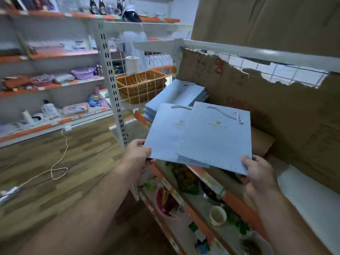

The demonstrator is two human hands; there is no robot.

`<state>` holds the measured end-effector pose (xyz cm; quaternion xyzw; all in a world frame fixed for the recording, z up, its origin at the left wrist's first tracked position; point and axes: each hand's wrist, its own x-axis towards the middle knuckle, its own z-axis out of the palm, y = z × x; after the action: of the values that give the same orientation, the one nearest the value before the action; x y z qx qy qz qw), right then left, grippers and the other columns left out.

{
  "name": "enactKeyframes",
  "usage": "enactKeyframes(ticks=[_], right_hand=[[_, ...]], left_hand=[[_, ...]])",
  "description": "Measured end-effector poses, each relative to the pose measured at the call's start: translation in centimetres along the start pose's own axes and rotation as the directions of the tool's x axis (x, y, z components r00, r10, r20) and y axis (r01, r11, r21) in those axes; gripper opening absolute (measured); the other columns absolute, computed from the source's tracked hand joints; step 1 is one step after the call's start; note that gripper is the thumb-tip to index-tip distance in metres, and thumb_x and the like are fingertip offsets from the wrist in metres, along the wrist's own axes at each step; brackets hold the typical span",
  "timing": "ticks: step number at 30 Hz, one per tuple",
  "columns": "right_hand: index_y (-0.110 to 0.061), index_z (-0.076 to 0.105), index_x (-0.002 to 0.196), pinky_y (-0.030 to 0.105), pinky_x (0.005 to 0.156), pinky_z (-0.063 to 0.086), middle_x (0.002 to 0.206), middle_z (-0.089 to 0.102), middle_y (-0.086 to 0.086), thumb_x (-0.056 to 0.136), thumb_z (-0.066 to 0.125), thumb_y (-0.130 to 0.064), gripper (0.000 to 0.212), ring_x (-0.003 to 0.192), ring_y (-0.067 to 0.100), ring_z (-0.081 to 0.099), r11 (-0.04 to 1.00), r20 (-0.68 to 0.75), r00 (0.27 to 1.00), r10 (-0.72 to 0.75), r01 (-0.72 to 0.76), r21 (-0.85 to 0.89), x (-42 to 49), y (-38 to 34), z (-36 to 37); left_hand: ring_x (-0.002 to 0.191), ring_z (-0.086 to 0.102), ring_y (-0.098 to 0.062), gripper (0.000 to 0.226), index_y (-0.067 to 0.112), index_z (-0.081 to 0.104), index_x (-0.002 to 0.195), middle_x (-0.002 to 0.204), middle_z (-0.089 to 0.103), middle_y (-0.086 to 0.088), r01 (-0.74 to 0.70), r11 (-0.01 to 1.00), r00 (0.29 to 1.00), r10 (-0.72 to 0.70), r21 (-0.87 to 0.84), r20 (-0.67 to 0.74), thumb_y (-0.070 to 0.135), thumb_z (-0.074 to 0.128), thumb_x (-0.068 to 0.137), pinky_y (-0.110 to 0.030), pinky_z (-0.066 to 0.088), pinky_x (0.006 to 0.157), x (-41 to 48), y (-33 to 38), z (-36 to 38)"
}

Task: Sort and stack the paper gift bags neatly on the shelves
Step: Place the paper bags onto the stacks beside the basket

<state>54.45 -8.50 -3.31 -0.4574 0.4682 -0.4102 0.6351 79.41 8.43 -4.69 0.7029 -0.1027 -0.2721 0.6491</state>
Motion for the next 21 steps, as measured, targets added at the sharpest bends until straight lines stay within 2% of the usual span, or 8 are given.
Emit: enactKeyframes(ticks=[1,5,8,13,16,18,21], right_hand=[[-0.008,0.055,0.093,0.032,0.058,0.042,0.089,0.060,0.010,0.101,0.052,-0.005,0.009,0.073,0.022,0.057,1.000,-0.012,1.000,-0.006,0.006,0.002,0.8,-0.4,1.0],[-0.012,0.053,0.084,0.029,0.052,0.045,0.084,0.063,0.007,0.100,0.054,-0.005,0.016,0.070,0.021,0.059,0.999,-0.032,0.999,-0.030,0.031,0.033,3.8,-1.6,4.5],[-0.012,0.054,0.084,0.028,0.053,0.044,0.085,0.064,0.007,0.100,0.054,-0.005,0.017,0.071,0.020,0.061,0.999,-0.068,0.997,-0.039,0.042,0.035,5.9,-1.8,6.8],[-0.013,0.054,0.082,0.030,0.059,0.043,0.086,0.064,0.008,0.100,0.053,-0.004,0.019,0.073,0.022,0.060,0.996,-0.165,0.985,-0.059,0.068,0.051,9.2,-1.2,11.4],[-0.013,0.056,0.083,0.030,0.062,0.045,0.088,0.066,0.008,0.099,0.055,-0.005,0.018,0.075,0.022,0.062,0.994,-0.256,0.964,-0.065,0.084,0.064,10.8,-0.4,14.8],[-0.012,0.057,0.084,0.032,0.064,0.047,0.091,0.067,0.010,0.098,0.056,-0.005,0.016,0.077,0.024,0.063,0.994,-0.319,0.946,-0.057,0.082,0.066,11.3,0.4,17.2],[-0.009,0.061,0.089,0.049,0.081,0.051,0.103,0.070,0.017,0.097,0.057,-0.004,0.010,0.090,0.034,0.067,0.992,-0.385,0.922,-0.047,0.088,0.089,12.0,1.3,20.2]], left_hand=[[0.070,0.070,-0.027,0.017,0.012,0.057,0.102,0.110,0.065,-0.015,-0.001,1.000,1.000,0.001,0.003,0.004,-0.004,0.053,0.095,-0.049,0.061,0.072,1.3,0.6,0.1],[0.082,0.068,-0.027,0.017,0.012,0.056,0.102,0.111,0.065,-0.015,-0.006,0.999,0.999,0.008,-0.042,0.052,-0.004,0.054,0.096,-0.029,0.056,0.052,6.4,2.7,0.5],[0.080,0.069,-0.030,0.021,0.013,0.055,0.101,0.110,0.065,-0.016,0.000,0.999,0.997,0.004,-0.051,0.080,-0.007,0.053,0.094,-0.031,0.056,0.053,10.9,3.9,0.7],[0.078,0.066,-0.024,0.022,0.009,0.052,0.108,0.106,0.059,-0.009,0.005,0.998,0.983,0.006,-0.062,0.184,-0.008,0.051,0.094,-0.023,0.056,0.047,19.2,6.3,1.7],[0.072,0.064,-0.024,0.026,0.007,0.051,0.117,0.112,0.055,-0.012,-0.008,1.000,0.972,0.015,-0.030,0.236,-0.006,0.051,0.094,-0.024,0.056,0.046,25.1,7.4,2.2],[0.078,0.066,-0.025,0.035,0.008,0.053,0.124,0.122,0.056,-0.015,-0.052,0.998,0.966,0.042,0.034,0.256,-0.003,0.056,0.092,-0.026,0.056,0.047,28.7,8.3,2.4],[0.095,0.065,-0.023,0.058,0.018,0.048,0.137,0.130,0.054,-0.006,-0.154,0.981,0.926,0.102,0.116,0.362,-0.001,0.063,0.084,-0.035,0.060,0.061,32.4,9.7,2.0]])
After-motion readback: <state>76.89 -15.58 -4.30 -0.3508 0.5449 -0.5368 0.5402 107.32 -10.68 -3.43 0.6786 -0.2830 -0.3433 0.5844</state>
